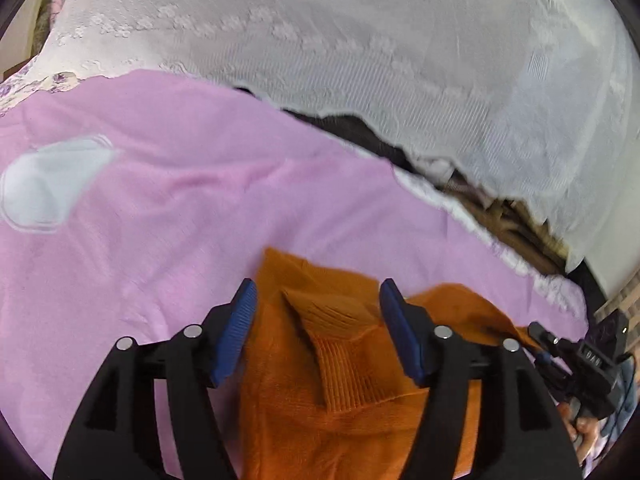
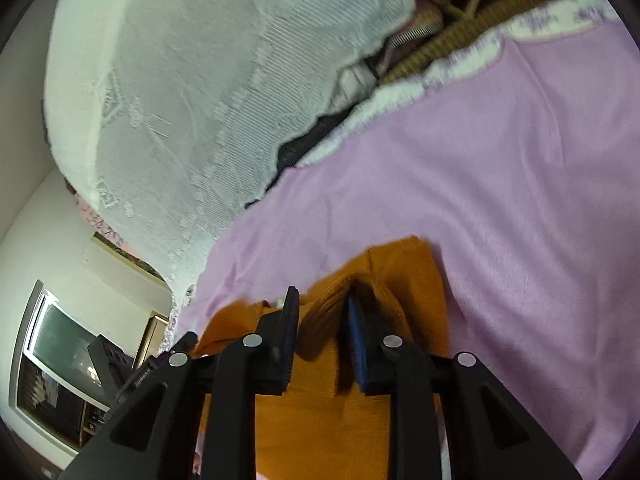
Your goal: Fold small clothes
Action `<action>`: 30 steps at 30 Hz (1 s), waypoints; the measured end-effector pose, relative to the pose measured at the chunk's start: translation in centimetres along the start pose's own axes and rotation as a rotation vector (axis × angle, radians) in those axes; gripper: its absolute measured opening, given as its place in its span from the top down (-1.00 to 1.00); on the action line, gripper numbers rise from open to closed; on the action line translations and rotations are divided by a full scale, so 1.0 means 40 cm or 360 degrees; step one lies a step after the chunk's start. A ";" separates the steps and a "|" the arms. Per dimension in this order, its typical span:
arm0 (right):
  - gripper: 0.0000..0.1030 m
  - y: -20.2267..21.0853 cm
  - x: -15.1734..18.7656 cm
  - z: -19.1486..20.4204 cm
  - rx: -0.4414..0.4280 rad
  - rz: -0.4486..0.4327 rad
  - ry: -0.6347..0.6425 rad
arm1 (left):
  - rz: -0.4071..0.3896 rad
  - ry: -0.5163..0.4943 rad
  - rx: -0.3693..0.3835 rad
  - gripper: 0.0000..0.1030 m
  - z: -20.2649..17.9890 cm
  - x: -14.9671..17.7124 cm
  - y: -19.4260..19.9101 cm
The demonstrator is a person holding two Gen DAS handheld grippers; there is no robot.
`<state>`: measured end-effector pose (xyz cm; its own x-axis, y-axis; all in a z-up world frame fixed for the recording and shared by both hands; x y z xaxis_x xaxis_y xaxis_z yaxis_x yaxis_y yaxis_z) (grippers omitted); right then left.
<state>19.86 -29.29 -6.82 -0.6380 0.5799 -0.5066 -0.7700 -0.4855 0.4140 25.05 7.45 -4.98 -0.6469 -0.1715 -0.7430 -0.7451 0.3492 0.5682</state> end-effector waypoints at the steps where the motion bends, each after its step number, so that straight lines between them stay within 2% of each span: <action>1: 0.52 0.006 0.002 0.013 -0.0005 -0.0004 0.0033 | -0.0004 0.0004 0.0018 -0.21 0.002 -0.003 0.010; 3: 0.55 0.013 0.014 0.050 -0.0033 0.0020 0.0134 | 0.0012 -0.0025 0.0058 -0.22 -0.005 -0.003 0.018; 6: 0.61 -0.006 0.058 0.118 -0.0059 0.0193 0.0358 | 0.0153 -0.0232 0.0187 -0.28 -0.053 0.019 0.011; 9: 0.61 -0.034 0.109 0.159 -0.0067 0.0394 0.0545 | 0.0181 -0.0451 0.0099 -0.28 -0.091 0.041 0.004; 11: 0.61 -0.058 0.151 0.170 -0.0060 0.0528 0.0654 | 0.0240 -0.0499 0.0182 -0.28 -0.106 0.055 -0.006; 13: 0.61 -0.091 0.181 0.171 0.0007 0.0620 0.0736 | 0.0304 -0.0553 0.0254 -0.28 -0.124 0.074 -0.018; 16: 0.67 -0.146 0.201 0.162 0.0174 0.0683 0.0861 | 0.0331 -0.0708 0.0242 -0.29 -0.152 0.105 -0.024; 18: 0.67 -0.181 0.174 0.158 0.0275 0.0632 0.0869 | 0.0319 -0.0747 0.0194 -0.33 -0.160 0.113 -0.028; 20: 0.68 -0.228 0.119 0.155 0.0362 0.0537 0.0796 | 0.0297 -0.0717 0.0144 -0.37 -0.154 0.107 -0.038; 21: 0.68 -0.237 0.090 0.150 0.0409 0.0430 0.0733 | 0.0295 -0.0693 0.0135 -0.37 -0.148 0.104 -0.042; 22: 0.67 -0.225 0.050 0.140 0.0456 0.0223 0.0624 | 0.0294 -0.0672 0.0128 -0.38 -0.143 0.102 -0.046; 23: 0.61 -0.203 0.028 0.131 0.0407 0.0087 0.0518 | 0.0291 -0.0666 0.0130 -0.38 -0.140 0.101 -0.047; 24: 0.57 -0.184 0.013 0.122 0.0347 0.0024 0.0434 | 0.0286 -0.0666 0.0140 -0.38 -0.138 0.101 -0.043; 25: 0.57 -0.158 -0.003 0.114 0.0296 -0.0007 0.0378 | 0.0277 -0.0670 0.0174 -0.38 -0.142 0.099 -0.035; 27: 0.56 -0.105 -0.020 0.109 0.0280 -0.0094 0.0375 | 0.0256 -0.0695 0.0197 -0.42 -0.161 0.095 -0.031; 29: 0.51 -0.093 -0.021 0.111 0.0283 -0.0067 0.0385 | 0.0225 -0.0720 0.0105 -0.59 -0.179 0.088 -0.045; 30: 0.50 -0.091 -0.014 0.106 0.0264 -0.0031 0.0369 | 0.0214 -0.0705 0.0017 -0.63 -0.179 0.080 -0.061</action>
<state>23.01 -25.06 -4.85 -0.6197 0.4135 -0.6671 -0.7845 -0.3509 0.5113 23.64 -0.56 -6.22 -0.6046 0.2852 -0.7437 -0.6560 0.3513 0.6680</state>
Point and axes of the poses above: each gripper's, at about its wrist camera, not at the fingertips, and y roughly against the way its jaws point, z to its left, x to its underside, the point moved 3 cm from there along -y, roughly the way its jaws point, and after that the axes turned 5 degrees about -y, right-handed, at the moved point
